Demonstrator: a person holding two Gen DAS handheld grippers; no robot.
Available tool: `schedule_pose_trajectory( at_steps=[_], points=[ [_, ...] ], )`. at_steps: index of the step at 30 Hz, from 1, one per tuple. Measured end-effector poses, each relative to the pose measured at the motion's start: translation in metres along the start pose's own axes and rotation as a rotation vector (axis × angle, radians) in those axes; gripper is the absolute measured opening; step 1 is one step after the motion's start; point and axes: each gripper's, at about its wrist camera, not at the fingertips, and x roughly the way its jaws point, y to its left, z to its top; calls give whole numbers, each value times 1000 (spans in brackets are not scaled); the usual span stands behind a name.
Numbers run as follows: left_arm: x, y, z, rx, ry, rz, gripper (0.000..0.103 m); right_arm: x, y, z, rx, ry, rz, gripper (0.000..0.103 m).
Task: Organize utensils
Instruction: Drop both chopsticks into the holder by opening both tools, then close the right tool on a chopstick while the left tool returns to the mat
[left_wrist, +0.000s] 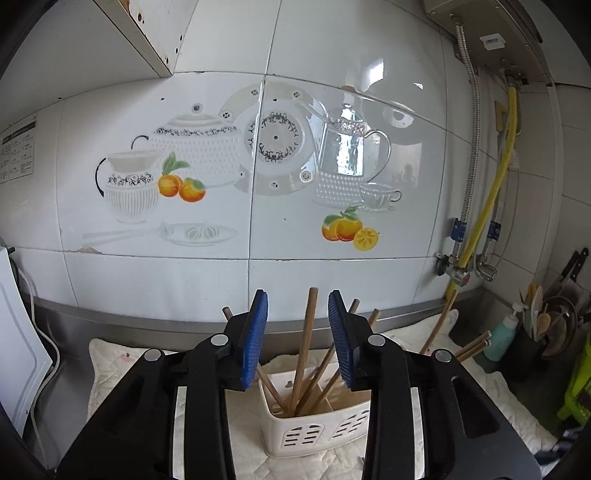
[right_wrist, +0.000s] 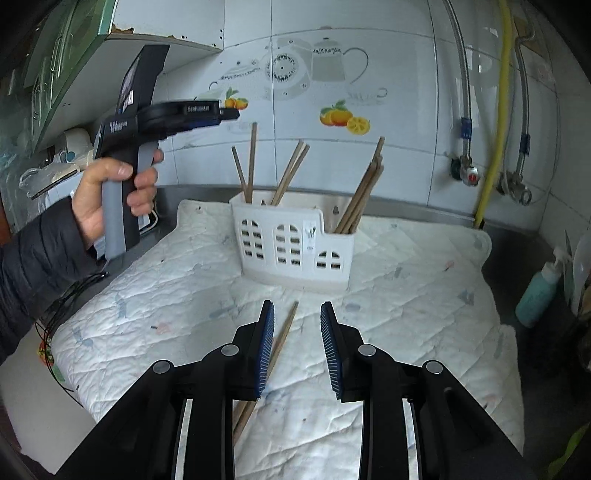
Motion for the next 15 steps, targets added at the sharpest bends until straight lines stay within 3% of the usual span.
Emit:
schedule_pose_trajectory(
  at_steps=[8,15],
  points=[
    [-47,1,-18,7,-21,9,53,-2,16,-80,84,103,40,26],
    [-92,1,-65,9,12,22,60,-3,28,-119,135,148,63,21]
  ],
)
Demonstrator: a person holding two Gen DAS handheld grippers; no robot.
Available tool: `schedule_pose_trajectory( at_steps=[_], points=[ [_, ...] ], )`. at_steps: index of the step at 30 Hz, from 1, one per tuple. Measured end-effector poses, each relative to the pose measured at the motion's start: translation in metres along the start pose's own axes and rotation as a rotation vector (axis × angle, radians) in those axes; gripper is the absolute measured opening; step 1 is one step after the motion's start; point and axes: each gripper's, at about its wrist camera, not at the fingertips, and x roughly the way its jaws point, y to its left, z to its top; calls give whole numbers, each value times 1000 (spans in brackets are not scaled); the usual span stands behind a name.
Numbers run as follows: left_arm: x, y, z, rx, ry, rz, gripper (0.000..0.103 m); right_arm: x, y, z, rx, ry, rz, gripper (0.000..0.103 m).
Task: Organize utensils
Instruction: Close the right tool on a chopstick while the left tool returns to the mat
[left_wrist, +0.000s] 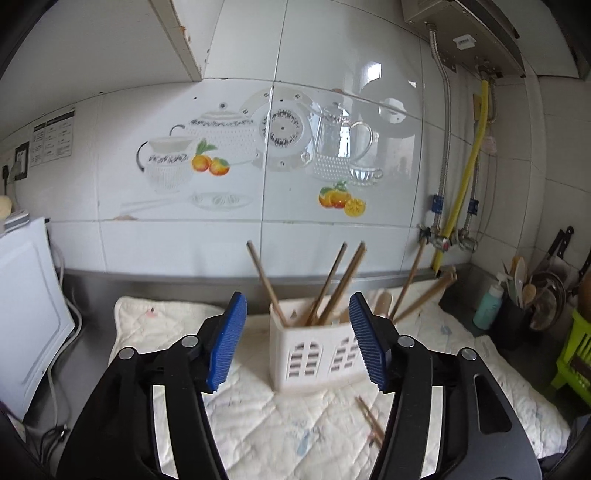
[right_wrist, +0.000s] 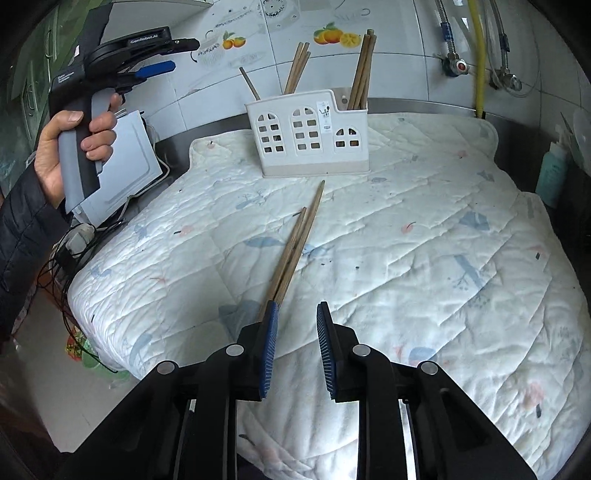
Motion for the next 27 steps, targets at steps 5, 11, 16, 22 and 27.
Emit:
schedule_pose_trajectory(
  at_steps=[5,11,16,22,27],
  points=[
    [-27,8,-39,-29,33,17,65,13,10,-10,7,-2,10,20],
    [-50,20,-78,-31,72,83,67,32,15,-8,36,-7,19,20],
    [-59,35,-101,-80,118,98,67,45,9,-5,70,-2,21,15],
    [-63,44,-122,-106,161,109,67,46,4,-3,58,2,-41,14],
    [-65,42,-138,-115,193,111,67,49,8,-2,35,0,-60,14]
  ],
)
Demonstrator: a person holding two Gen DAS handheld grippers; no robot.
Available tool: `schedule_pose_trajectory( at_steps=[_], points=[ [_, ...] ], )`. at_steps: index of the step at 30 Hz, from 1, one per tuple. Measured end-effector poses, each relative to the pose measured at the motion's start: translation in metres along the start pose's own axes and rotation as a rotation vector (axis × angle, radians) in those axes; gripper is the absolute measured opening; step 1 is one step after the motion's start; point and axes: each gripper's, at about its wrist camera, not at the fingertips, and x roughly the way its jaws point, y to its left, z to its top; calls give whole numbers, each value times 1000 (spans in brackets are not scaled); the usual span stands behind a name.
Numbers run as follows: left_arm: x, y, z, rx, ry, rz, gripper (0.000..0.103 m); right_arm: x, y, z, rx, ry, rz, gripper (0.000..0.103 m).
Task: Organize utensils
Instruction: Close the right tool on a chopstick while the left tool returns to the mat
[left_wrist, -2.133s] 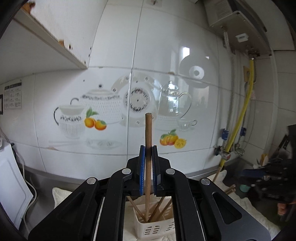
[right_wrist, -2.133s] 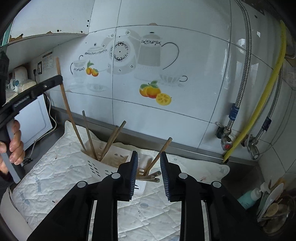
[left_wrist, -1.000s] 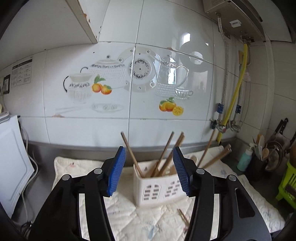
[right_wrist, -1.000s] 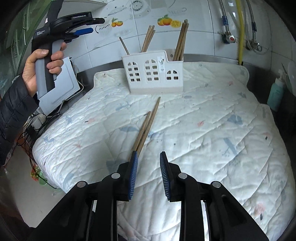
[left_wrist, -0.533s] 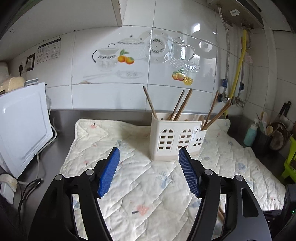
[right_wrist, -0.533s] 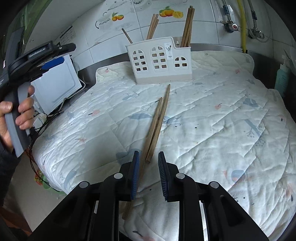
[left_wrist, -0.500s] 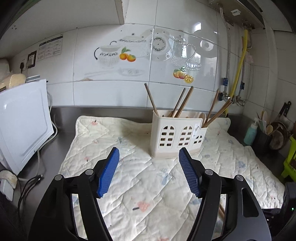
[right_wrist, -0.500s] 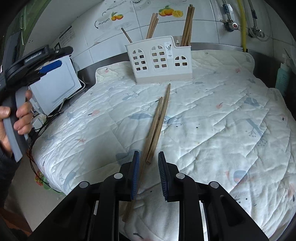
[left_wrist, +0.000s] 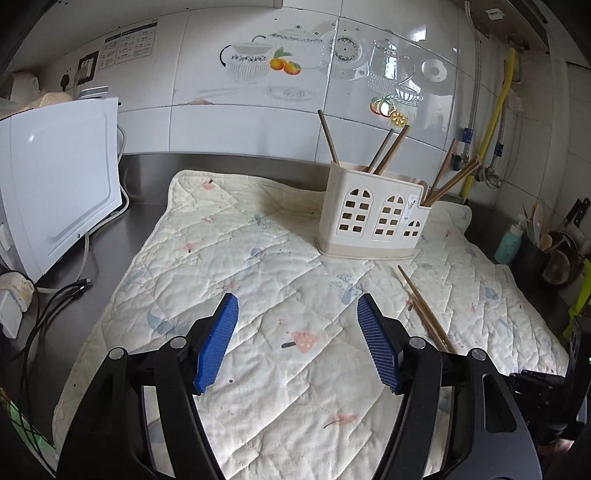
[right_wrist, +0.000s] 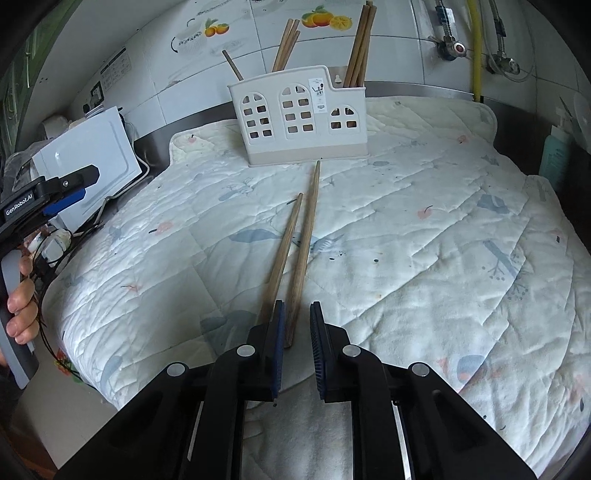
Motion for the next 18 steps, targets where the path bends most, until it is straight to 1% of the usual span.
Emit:
schedule_pose_trajectory(
  at_steps=[5,8,9,10,12,18],
  points=[
    [-3,-4,-17,9,34,-14,67,9,5,1,-29,-3,-22,14],
    [-6,-11,-28,51,48,-14,67,12,7,2,-45,-6,-33,14],
    [-7,-14,-32,61,51,-15,67,13,7,3,-50,-8,-34,13],
    [-8,-16,-35,67,56,-21,67,13,7,3,-56,-8,-39,9],
    [-10,-19,-42,69,70,-41,67,13,5,4,-66,-5,-37,7],
    [-15,-48,-66,119,109,-128,66,1,-14,3,-12,-8,-10,6]
  ],
)
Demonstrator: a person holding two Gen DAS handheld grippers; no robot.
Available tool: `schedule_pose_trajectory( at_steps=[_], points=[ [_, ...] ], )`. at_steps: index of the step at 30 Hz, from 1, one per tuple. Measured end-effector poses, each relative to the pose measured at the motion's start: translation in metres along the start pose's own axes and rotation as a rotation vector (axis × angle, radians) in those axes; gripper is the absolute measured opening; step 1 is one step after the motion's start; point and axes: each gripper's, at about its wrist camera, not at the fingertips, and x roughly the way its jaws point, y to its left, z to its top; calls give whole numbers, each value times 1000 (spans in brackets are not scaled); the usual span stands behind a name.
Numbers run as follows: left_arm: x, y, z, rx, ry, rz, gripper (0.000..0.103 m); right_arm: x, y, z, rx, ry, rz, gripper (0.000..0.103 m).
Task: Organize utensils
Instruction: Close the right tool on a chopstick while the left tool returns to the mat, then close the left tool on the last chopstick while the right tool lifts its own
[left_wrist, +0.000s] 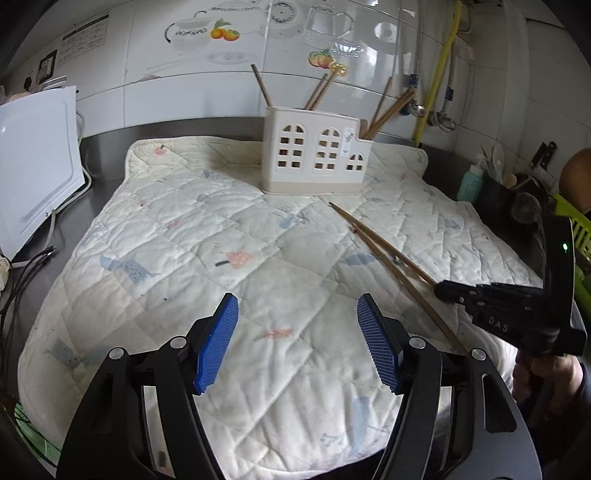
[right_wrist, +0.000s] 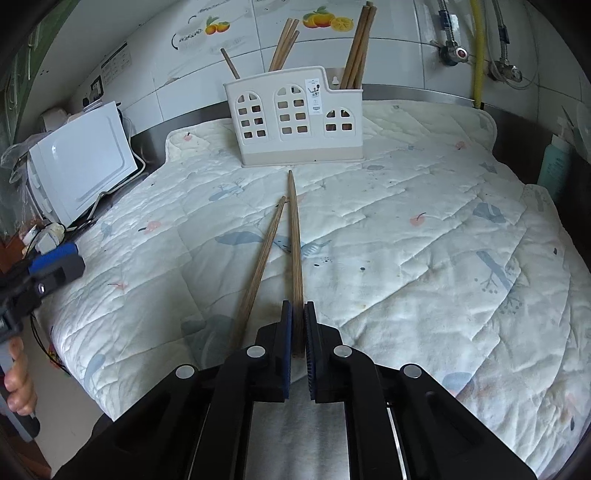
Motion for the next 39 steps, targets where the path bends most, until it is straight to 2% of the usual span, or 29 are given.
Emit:
schedule_pose_trajectory(
  at_steps=[6,11,14,19,21,26,29,33,39],
  points=[
    [1,-49,-24,62,28,-115,62,-16,-19,-7,35,-7,-4,6],
    [7,-84,-34,89,48,-170,57,-26,-32,-12,53,-14,-6,6],
    [10,-100,-39,88,58,-195,50,-29,-40,-16,71,-15,1,6],
    [16,-119,-45,86,71,-179,42,-31,-49,-21,88,-15,20,6],
    [22,-123,-45,74,82,-168,35,-31,-51,-22,91,-15,24,6],
    [32,-128,-47,48,93,-132,31,-31,-53,-22,88,-20,34,6],
    [36,-130,-47,42,90,-115,25,-31,-54,-23,90,-24,38,6],
    [39,-127,-43,46,99,-92,12,-32,-54,-24,89,-28,35,6],
    [34,-119,-39,71,105,-67,10,-32,-54,-24,98,-33,38,6]
  ],
)
